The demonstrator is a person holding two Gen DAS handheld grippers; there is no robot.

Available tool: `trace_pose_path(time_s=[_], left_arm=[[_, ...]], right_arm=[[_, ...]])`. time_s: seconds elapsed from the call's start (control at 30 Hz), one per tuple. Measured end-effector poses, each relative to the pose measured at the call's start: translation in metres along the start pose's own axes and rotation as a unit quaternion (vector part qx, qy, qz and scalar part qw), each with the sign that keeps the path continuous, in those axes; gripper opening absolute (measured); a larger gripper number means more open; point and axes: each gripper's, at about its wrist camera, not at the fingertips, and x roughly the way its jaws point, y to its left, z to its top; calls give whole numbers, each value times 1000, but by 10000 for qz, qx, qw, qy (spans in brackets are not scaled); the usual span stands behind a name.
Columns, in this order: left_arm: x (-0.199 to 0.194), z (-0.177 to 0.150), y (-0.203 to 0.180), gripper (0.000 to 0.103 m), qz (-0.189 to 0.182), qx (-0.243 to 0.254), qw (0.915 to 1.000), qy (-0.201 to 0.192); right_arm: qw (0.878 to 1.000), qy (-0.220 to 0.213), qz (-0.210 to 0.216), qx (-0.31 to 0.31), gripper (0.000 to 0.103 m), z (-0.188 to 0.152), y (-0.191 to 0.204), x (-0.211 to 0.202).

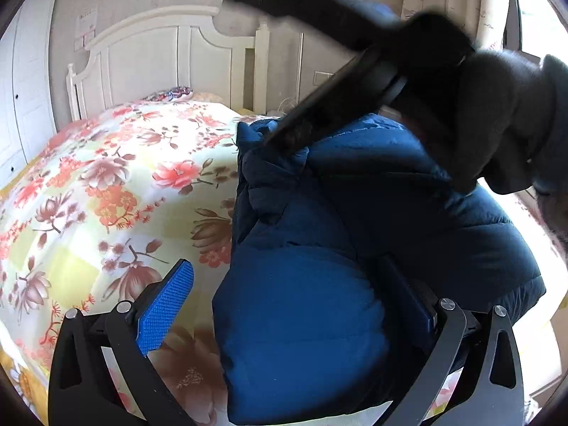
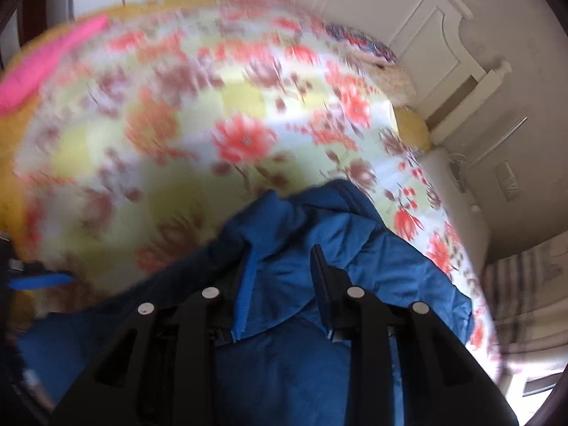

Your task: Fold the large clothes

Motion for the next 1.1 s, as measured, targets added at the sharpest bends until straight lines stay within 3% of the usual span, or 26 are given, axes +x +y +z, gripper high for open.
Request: trace_pose_path(time_s=[0.07,0.13,0.17,0.27,0.43,0.53,0.63,0.77,0.9,1.0,1.1], left_arm=[[1,0,-1,99,-12,-44,10000,17],[1,1,-2,99,38,-6,10000,22],[1,0,-2,99,73,10,10000,23],[1,-1,-3,99,125,10,9999,61],[-3,-1,-8,99,187,98,9998,46],[-4,-1,-8,99,158,70,9998,44],[-2,-1,-7,99,150,57,9999,42],[-1,-1,-6,99,206,77,9997,51],[-1,-2,-9,99,241,97,9996,104],[-3,2,-12,99,376,218,9989,156],[-5,4,-14,99,470,346,9981,195]], right_arm=[[9994,-226,232,76,43,1,0,-11],[9985,-37,554,19,51,1,7,-1],[9982,321,483,-149,53,-3,15,19],[9988,299,357,-180,54,0,19,26],[9988,-334,346,-62,55,-12,8,-30],[9961,-855,104,210,63,-42,-9,-81],[9920,-1079,145,638,67,-83,-28,-109],[9927,-697,114,980,70,-134,-34,-84],[9794,-1261,337,1540,72,-168,-38,-69],[9788,-1292,67,1589,72,-167,-29,-83],[9713,-1587,63,1773,72,-181,-21,-109]])
